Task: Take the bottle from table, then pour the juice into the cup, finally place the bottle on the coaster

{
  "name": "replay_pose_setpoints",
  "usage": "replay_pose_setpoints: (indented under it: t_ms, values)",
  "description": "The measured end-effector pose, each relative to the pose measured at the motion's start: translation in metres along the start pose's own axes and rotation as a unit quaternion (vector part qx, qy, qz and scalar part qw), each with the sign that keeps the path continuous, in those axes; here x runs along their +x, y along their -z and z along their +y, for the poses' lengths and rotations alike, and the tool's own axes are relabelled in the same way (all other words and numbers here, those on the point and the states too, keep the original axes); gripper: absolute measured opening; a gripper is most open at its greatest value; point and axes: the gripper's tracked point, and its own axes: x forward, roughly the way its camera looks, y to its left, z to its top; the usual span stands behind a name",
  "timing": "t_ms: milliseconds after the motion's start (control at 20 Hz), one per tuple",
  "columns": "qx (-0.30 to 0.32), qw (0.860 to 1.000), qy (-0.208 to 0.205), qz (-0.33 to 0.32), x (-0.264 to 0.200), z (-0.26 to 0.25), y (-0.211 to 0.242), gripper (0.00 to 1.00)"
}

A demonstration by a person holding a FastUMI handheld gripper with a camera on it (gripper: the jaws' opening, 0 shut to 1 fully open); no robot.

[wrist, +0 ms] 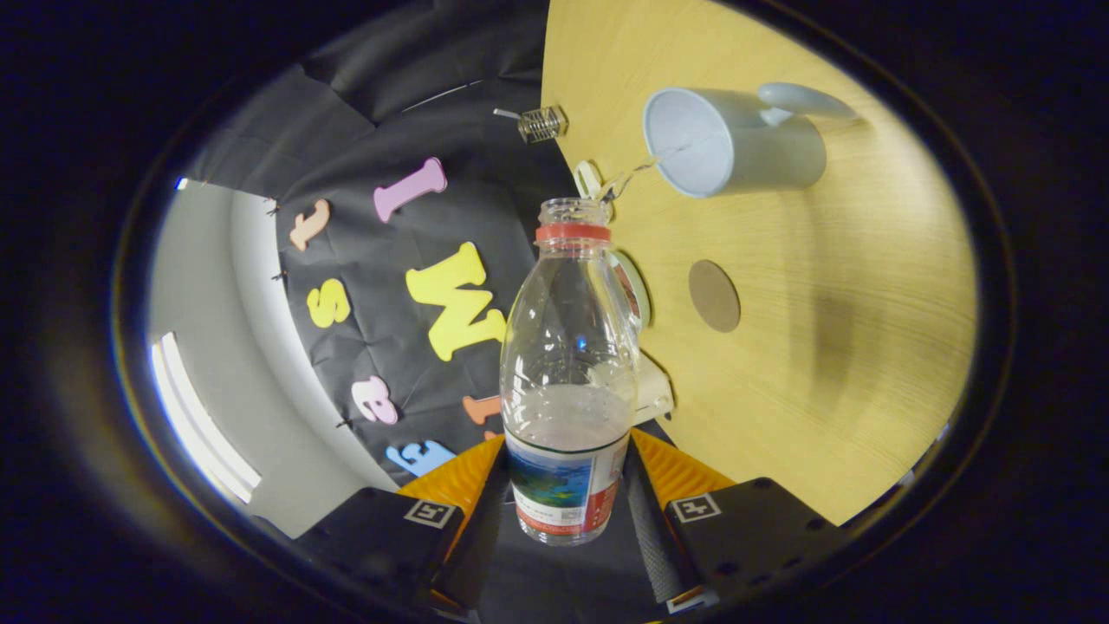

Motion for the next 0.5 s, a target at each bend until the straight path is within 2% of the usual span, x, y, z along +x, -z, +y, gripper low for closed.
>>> replay_pose_setpoints:
  t_ms: [500]
  values:
    - [0.049, 0.998, -0.024, -0.002, -0.006, 0.021, -0.007, 0.75]
